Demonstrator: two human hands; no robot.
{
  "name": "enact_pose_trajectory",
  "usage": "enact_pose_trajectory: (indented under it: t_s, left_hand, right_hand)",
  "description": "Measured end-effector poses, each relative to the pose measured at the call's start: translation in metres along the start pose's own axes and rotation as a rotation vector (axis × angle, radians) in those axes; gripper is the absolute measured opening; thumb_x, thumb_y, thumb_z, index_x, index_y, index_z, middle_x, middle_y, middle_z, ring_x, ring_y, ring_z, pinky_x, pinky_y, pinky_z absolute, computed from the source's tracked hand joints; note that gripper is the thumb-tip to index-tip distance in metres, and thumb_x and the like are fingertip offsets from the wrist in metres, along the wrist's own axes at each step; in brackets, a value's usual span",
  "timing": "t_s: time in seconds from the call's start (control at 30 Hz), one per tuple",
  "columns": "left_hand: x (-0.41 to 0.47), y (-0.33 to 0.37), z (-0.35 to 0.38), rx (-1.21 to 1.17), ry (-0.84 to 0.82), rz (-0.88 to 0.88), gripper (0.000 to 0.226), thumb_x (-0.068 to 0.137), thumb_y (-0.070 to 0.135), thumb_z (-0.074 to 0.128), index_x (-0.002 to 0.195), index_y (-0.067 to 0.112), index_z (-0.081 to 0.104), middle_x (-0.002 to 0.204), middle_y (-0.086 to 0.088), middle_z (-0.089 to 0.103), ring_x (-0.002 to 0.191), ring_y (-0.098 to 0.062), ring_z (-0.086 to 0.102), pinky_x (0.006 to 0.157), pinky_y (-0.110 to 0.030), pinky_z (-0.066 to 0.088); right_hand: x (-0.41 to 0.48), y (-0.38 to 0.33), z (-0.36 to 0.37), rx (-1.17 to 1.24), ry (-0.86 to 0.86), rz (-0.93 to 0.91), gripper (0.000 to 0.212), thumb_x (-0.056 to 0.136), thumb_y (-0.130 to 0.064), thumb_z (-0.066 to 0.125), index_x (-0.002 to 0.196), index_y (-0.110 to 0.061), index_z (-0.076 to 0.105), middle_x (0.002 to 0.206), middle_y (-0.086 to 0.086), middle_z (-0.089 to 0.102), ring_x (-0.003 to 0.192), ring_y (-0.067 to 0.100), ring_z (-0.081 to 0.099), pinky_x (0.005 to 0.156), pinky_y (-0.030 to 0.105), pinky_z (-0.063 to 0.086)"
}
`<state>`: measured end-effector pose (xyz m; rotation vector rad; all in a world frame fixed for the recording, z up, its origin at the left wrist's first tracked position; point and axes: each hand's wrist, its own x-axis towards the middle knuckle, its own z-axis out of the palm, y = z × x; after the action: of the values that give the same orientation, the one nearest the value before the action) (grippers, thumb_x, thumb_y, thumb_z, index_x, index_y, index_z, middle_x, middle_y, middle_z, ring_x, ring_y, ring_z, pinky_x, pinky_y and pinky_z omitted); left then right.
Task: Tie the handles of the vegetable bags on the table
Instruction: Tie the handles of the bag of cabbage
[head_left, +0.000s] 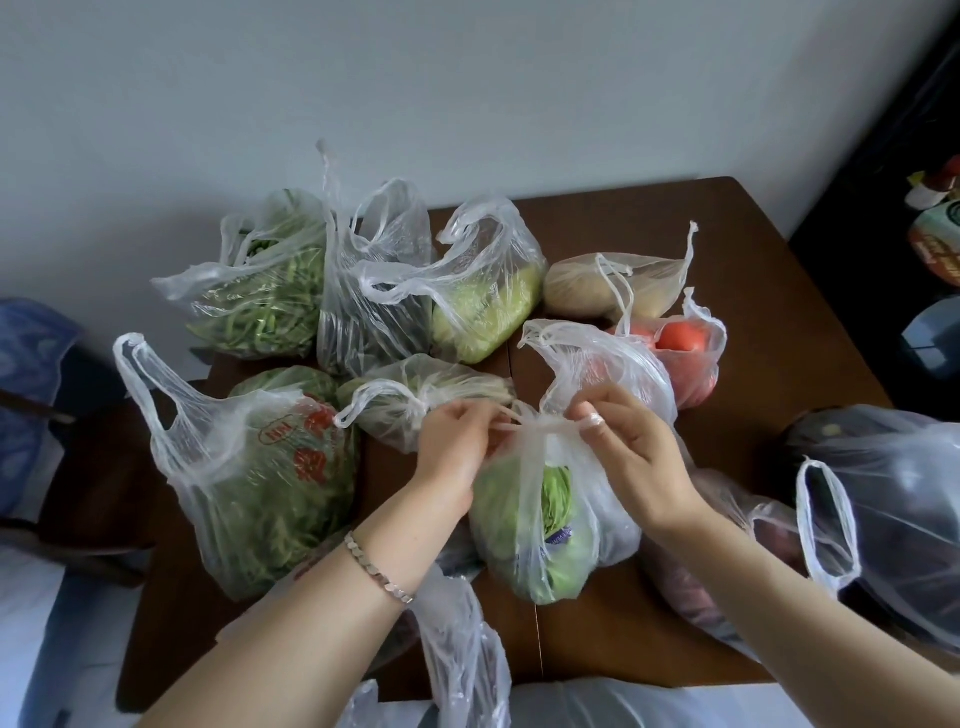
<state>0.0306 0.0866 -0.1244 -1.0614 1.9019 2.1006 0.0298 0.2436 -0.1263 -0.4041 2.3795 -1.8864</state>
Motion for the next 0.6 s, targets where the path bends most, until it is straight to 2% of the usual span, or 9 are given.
enact_pose_trajectory:
  t_s: [0.13, 0.2, 0.27, 0.3, 0.33, 0.4, 0.5, 0.53, 0.6]
  left_hand:
    - [0.018, -0.010, -0.028, -0.264, 0.067, -0.198, 0.019, 0.092, 0.005, 0.047, 0.077, 0.004, 0.058, 0.054, -0.007, 0.065, 0.046, -0.016, 0.064, 0.050, -0.029, 0.057]
    - [0.029, -0.021, -0.047, -0.324, 0.082, -0.268, 0.019, 0.094, 0.005, 0.043, 0.080, 0.002, 0.055, 0.059, -0.010, 0.065, 0.055, -0.021, 0.066, 0.065, -0.035, 0.057]
    - [0.034, -0.034, -0.059, -0.354, 0.082, -0.328, 0.019, 0.096, 0.007, 0.041, 0.082, 0.002, 0.053, 0.075, -0.013, 0.061, 0.070, -0.025, 0.062, 0.083, -0.040, 0.050]
    - [0.034, -0.039, -0.060, -0.381, 0.070, -0.338, 0.018, 0.097, 0.009, 0.041, 0.085, 0.003, 0.053, 0.080, -0.014, 0.059, 0.074, -0.026, 0.061, 0.085, -0.041, 0.048]
    - [0.033, -0.042, -0.060, -0.428, 0.044, -0.330, 0.017, 0.097, 0.013, 0.042, 0.088, 0.003, 0.053, 0.083, -0.015, 0.060, 0.076, -0.027, 0.061, 0.082, -0.041, 0.048]
    - [0.029, -0.039, -0.053, -0.554, -0.045, -0.288, 0.024, 0.096, 0.029, 0.046, 0.096, 0.006, 0.054, 0.085, -0.015, 0.063, 0.079, -0.027, 0.064, 0.075, -0.040, 0.051]
    - [0.018, -0.022, -0.042, -0.582, -0.306, -0.173, 0.051, 0.083, 0.057, 0.049, 0.081, 0.007, 0.059, 0.066, -0.012, 0.064, 0.065, -0.025, 0.067, 0.083, -0.041, 0.050]
    - [0.012, -0.016, -0.039, -0.506, -0.426, -0.097, 0.058, 0.077, 0.064, 0.050, 0.072, 0.007, 0.062, 0.058, -0.009, 0.060, 0.060, -0.023, 0.064, 0.084, -0.040, 0.047]
    - [0.000, -0.008, -0.034, -0.214, -0.642, 0.110, 0.066, 0.066, 0.074, 0.053, 0.058, 0.009, 0.064, 0.048, -0.004, 0.051, 0.052, -0.017, 0.054, 0.080, -0.034, 0.043]
  right_hand:
    - [-0.011, 0.023, -0.011, 0.132, 0.099, 0.321, 0.038, 0.093, -0.024, 0.051, 0.073, 0.006, 0.064, 0.074, 0.002, 0.056, 0.073, 0.016, 0.050, 0.070, 0.028, 0.040]
    - [-0.021, 0.045, -0.018, 0.187, 0.194, 0.527, 0.037, 0.092, -0.020, 0.052, 0.063, -0.003, 0.067, 0.064, 0.001, 0.058, 0.067, 0.018, 0.045, 0.063, 0.028, 0.040]
    - [-0.030, 0.061, -0.021, 0.261, 0.305, 0.681, 0.027, 0.090, -0.013, 0.053, 0.072, -0.007, 0.072, 0.075, -0.004, 0.064, 0.072, 0.023, 0.058, 0.062, 0.025, 0.041]
    - [-0.032, 0.064, -0.019, 0.314, 0.360, 0.733, 0.022, 0.089, -0.010, 0.052, 0.078, -0.009, 0.071, 0.085, 0.000, 0.067, 0.082, 0.027, 0.063, 0.066, 0.026, 0.043]
    - [-0.033, 0.062, -0.016, 0.386, 0.411, 0.767, 0.022, 0.088, -0.008, 0.051, 0.077, -0.011, 0.070, 0.085, 0.005, 0.067, 0.076, 0.024, 0.061, 0.067, 0.027, 0.044]
    - [-0.026, 0.047, -0.012, 0.575, 0.441, 0.744, 0.033, 0.091, -0.007, 0.047, 0.063, -0.012, 0.065, 0.066, 0.004, 0.061, 0.066, 0.019, 0.054, 0.064, 0.027, 0.044]
    - [-0.016, 0.012, -0.012, 0.797, 0.188, 0.558, 0.060, 0.097, -0.013, 0.034, 0.047, -0.014, 0.068, 0.066, 0.003, 0.068, 0.075, 0.018, 0.062, 0.076, 0.030, 0.050]
    - [-0.013, 0.001, -0.010, 0.801, 0.073, 0.495, 0.062, 0.096, -0.015, 0.032, 0.047, -0.015, 0.068, 0.069, 0.004, 0.070, 0.077, 0.018, 0.065, 0.080, 0.032, 0.051]
    - [-0.011, -0.013, -0.005, 0.729, -0.101, 0.373, 0.050, 0.089, -0.017, 0.041, 0.043, -0.014, 0.060, 0.058, 0.005, 0.064, 0.063, 0.019, 0.063, 0.073, 0.033, 0.052]
